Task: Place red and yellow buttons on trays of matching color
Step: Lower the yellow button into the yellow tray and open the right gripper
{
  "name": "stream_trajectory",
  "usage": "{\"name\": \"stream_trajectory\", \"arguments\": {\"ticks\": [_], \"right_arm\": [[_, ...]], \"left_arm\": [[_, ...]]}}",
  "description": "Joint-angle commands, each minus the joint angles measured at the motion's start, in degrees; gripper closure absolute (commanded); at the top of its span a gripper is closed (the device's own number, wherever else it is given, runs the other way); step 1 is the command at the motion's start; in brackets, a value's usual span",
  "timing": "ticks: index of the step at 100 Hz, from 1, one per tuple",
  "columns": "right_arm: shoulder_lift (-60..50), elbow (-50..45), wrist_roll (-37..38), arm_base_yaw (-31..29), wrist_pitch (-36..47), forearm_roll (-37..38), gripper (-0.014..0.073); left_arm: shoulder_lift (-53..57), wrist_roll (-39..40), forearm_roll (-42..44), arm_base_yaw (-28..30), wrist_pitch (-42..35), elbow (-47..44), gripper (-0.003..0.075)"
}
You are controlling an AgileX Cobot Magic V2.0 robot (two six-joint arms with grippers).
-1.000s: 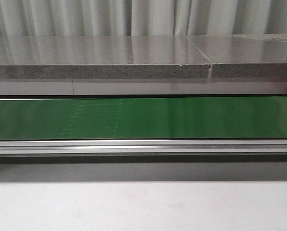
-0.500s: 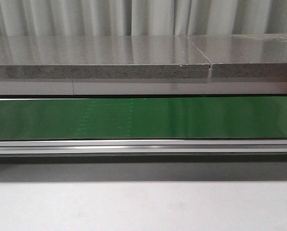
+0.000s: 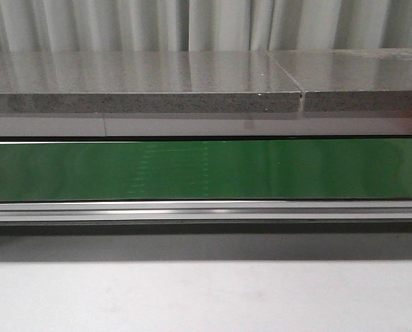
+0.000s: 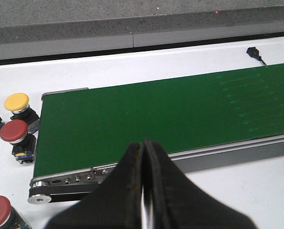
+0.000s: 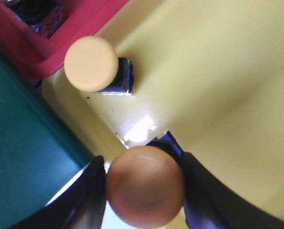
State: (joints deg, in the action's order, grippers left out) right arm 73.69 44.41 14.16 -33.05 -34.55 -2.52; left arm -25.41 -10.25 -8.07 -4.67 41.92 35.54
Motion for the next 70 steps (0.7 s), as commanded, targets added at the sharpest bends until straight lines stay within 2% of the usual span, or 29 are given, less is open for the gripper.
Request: {"name": "stream_trajectory", "arguments": {"ticks": [1, 33, 43, 52, 70], "right_arm": [[0.6, 1.2, -0.4, -1.2, 5.6, -0.9, 0.0648], [6.3, 1.2, -0.4, -1.9, 8.9, -2.9, 0.0645], [7.0, 1.2, -0.4, -1.9, 9.1, -3.3, 0.0601], [7.0, 1.2, -0.4, -1.9, 9.2, -3.3, 0.0489], [7.0, 1.2, -0.4, -1.9, 9.3, -3.3, 0.0088]], "left_arm": [[-0.3, 0.0, -1.1, -0.5, -3.7, 1.4, 0.0741], [-0.3, 0.0, -1.1, -0.5, -3.7, 1.4, 0.0741], [-0.3, 0.0, -1.1, -0.5, -3.7, 1.4, 0.0741], [-0.3, 0.0, -1.1, -0.5, -3.7, 1.4, 0.0741], [-0.3, 0.0, -1.1, -0.5, -3.7, 1.4, 0.0741]]}}
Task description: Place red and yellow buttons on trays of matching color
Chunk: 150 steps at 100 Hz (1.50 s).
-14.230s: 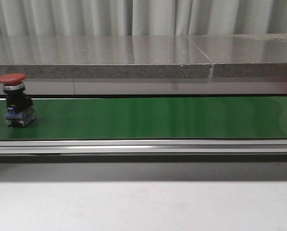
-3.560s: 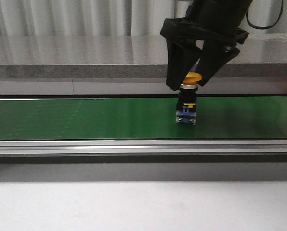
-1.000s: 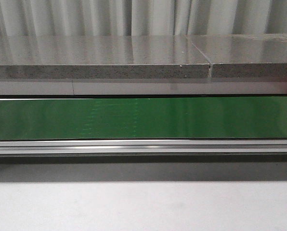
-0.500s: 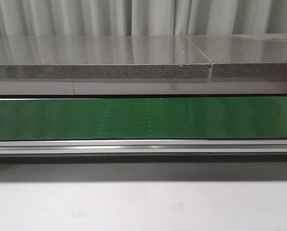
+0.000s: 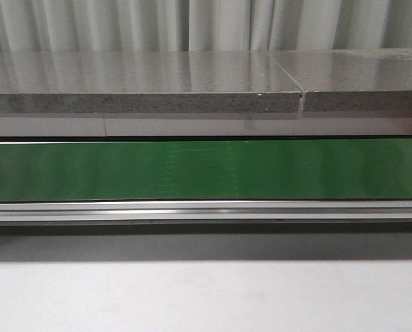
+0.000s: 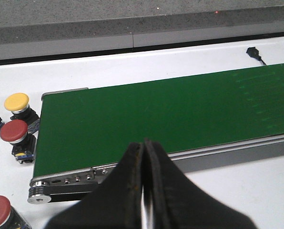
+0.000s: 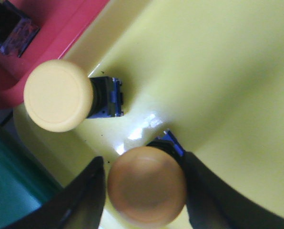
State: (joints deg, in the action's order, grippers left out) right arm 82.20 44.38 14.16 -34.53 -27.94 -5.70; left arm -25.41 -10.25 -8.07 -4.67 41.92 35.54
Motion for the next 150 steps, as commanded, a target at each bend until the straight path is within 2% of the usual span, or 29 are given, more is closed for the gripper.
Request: {"name": "stream_trajectory", "arguments": {"ticks": [1, 6, 11, 35, 50, 57, 64, 71, 83, 92, 134, 150], "right_arm": [[-1.5, 1.3, -0.4, -0.4, 2.7, -0.1, 0.0076], [-1.5, 1.3, -0.4, -0.4, 2.7, -0.1, 0.0011], [-1.6, 1.3, -0.4, -0.4, 2.8, -0.1, -0.001], [-6.3, 1.3, -0.4, 0.1, 1.9, -0.1, -0.0009], [-13.1, 1.3, -1.5, 3.5, 0.6, 1.2, 0.0004], [-16.1, 1.3, -3.9, 7.0, 0.1, 2.0, 0.0052], [-18.9, 1.3, -6.7, 11.3, -0.4, 2.5, 0.0134], [-21.2, 1.3, -9.0, 15.5, -0.9, 2.6, 0.0256], [-24.3, 1.3, -11.2, 20.9, -2.0, 2.6, 0.0524], [-26.3, 1.3, -12.6, 24.1, -2.2, 2.6, 0.0669], [-36.1, 1.2, -17.6, 36.0, -4.3, 3.2, 0.066], [-40.7, -1.5, -17.6, 37.5, -3.8, 4.1, 0.066]], "left_arm": [[-0.3, 0.0, -1.1, -0.5, -3.7, 1.4, 0.0741], [-0.3, 0.0, -1.1, -0.5, -3.7, 1.4, 0.0741], [-0.3, 0.0, -1.1, -0.5, -3.7, 1.4, 0.0741], [-0.3, 0.0, -1.1, -0.5, -3.7, 1.4, 0.0741], [-0.3, 0.0, -1.1, -0.5, -3.7, 1.4, 0.0741], [-0.3, 0.0, -1.1, -0.5, -3.7, 1.4, 0.0741], [-0.3, 0.0, -1.1, -0.5, -3.7, 1.4, 0.0741], [-0.3, 0.0, -1.1, -0.5, -3.7, 1.4, 0.0741], [-0.3, 0.0, -1.1, -0.5, -3.7, 1.4, 0.0741], [-0.3, 0.0, -1.1, -0.5, -3.7, 1.4, 0.0741], [-0.3, 0.0, -1.1, -0.5, -3.7, 1.4, 0.0741], [-0.3, 0.0, -1.1, -0.5, -3.7, 1.4, 0.0741]]}}
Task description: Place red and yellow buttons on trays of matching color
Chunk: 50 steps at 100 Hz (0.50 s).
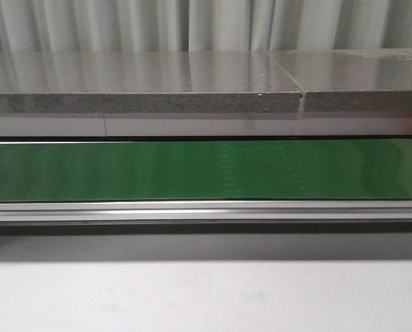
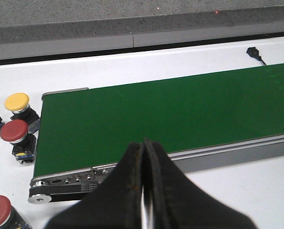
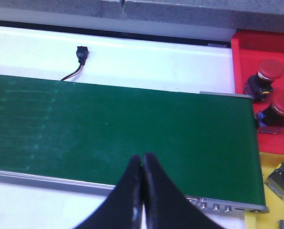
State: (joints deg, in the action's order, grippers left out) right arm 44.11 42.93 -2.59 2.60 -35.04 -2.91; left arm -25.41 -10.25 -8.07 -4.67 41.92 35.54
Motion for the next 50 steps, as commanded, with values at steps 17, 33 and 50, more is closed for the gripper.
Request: {"name": "stream_trajectory", "arguments": {"ticks": [17, 33, 50], "right_arm": [[-9.9, -5.3, -0.9, 0.4, 4.5, 1.5, 0.066], [-17.7, -10.2, -0.9, 0.4, 3.9, 1.5, 0.066], [-26.5, -13.8, -0.9, 0.4, 2.6, 1.5, 0.066]], "left_arm": [[-0.3, 0.0, -1.1, -0.5, -3.7, 1.4, 0.0741], [-0.3, 0.0, -1.1, -0.5, -3.7, 1.4, 0.0741], [-0.3, 0.0, -1.1, -0.5, -3.7, 1.4, 0.0741]]}}
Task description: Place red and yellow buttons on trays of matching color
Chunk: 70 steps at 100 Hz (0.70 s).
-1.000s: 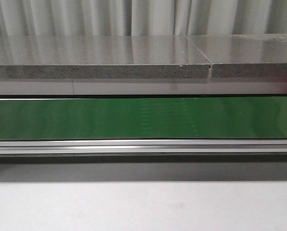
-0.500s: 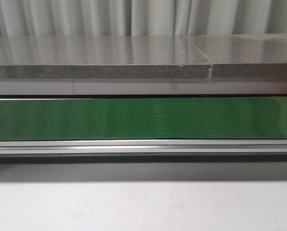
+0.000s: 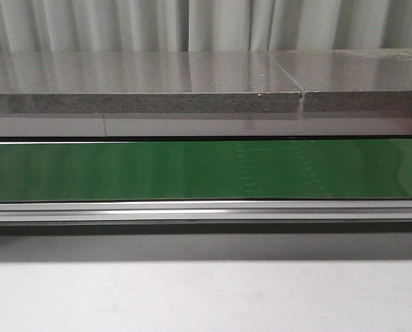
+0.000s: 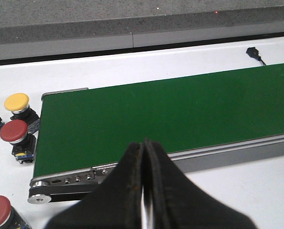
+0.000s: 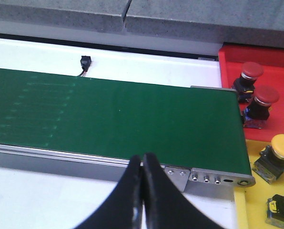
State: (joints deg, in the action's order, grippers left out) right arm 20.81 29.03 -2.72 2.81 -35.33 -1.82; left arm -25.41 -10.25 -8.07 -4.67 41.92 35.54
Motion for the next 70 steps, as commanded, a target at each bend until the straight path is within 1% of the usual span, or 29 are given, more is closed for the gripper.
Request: {"name": "stream_trajectory", "arguments": {"ticks": [1, 17, 70], "right_arm": [[-3.4, 0.0, -0.7, 0.2, 2.9, 0.4, 0.066], [-6.8, -0.7, -0.7, 0.2, 1.8, 0.4, 0.066], [-6.9, -0.7, -0.7, 0.2, 1.9, 0.4, 0.066]], "left_arm": [[-0.3, 0.0, -1.1, -0.5, -3.7, 1.4, 0.0741], [-0.3, 0.0, -1.1, -0.5, -3.7, 1.4, 0.0741], [-0.3, 0.0, -1.1, -0.5, -3.7, 1.4, 0.0741]]}}
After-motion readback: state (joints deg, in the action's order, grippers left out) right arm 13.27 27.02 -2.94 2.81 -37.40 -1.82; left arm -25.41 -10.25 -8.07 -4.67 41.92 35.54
